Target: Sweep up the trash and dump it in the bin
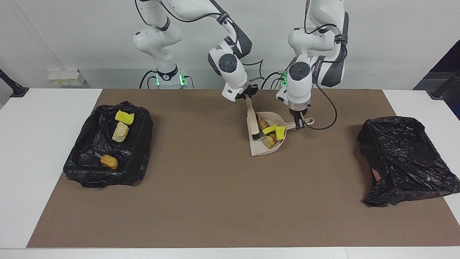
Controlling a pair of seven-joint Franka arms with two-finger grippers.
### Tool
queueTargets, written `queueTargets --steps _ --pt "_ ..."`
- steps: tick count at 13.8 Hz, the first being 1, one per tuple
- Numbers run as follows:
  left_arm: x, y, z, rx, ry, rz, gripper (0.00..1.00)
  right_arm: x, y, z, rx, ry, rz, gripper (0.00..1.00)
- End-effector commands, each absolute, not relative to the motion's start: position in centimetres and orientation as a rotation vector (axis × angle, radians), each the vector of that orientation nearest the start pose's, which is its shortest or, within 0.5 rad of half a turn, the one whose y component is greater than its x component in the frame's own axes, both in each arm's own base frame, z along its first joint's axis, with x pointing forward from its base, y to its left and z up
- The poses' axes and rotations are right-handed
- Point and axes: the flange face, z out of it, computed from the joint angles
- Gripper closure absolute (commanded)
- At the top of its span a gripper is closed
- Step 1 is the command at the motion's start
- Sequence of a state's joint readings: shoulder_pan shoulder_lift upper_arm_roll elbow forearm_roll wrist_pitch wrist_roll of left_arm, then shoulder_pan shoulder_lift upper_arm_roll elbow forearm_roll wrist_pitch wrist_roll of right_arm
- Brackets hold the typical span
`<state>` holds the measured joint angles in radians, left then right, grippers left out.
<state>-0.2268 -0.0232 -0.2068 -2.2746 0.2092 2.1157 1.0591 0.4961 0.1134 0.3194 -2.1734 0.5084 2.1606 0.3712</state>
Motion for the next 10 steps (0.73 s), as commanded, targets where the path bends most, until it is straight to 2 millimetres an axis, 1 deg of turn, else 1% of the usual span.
queueTargets --steps 1,2,4,5,6,7,8,9,10 --pt "45.9 -18.3 35.2 -2.085 2.259 0.229 1.0 35.5 40.1 34.0 -2.895 -0.272 0.514 1.0" --pt "46.3 -18.2 35.4 -2.093 2.267 0.216 1.0 35.5 39.6 33.9 -2.932 -0.312 0.516 1.0" --pt "46.8 -18.2 35.6 -2.081 2.294 0.204 1.0 35.4 39.5 34.1 -2.949 -0.338 0.528 1.0" --pt "47.3 -17.3 35.8 -2.082 2.306 0.194 1.0 35.5 39.4 34.4 -2.97 -0.367 0.546 1.0" --pt "47.9 -16.2 36.7 -2.087 2.32 0.173 1.0 35.7 39.4 35.1 -2.995 -0.393 0.561 1.0" --pt "48.4 -15.4 37.4 -2.064 2.345 0.156 1.0 36.0 39.3 36.4 -3.012 -0.361 0.591 1.0" --pt "48.9 -13.9 38.5 -2.059 2.347 0.145 1.0 36.3 38.7 37.9 -3.028 -0.301 0.609 1.0" --pt "49.2 -12.4 39.6 -2.064 2.346 0.143 1.0 36.6 37.8 39.7 -3.042 -0.229 0.593 1.0" --pt "49.7 -10.6 40.8 -2.078 2.333 0.133 1.0 36.6 37.0 40.4 -3.052 -0.151 0.595 1.0"
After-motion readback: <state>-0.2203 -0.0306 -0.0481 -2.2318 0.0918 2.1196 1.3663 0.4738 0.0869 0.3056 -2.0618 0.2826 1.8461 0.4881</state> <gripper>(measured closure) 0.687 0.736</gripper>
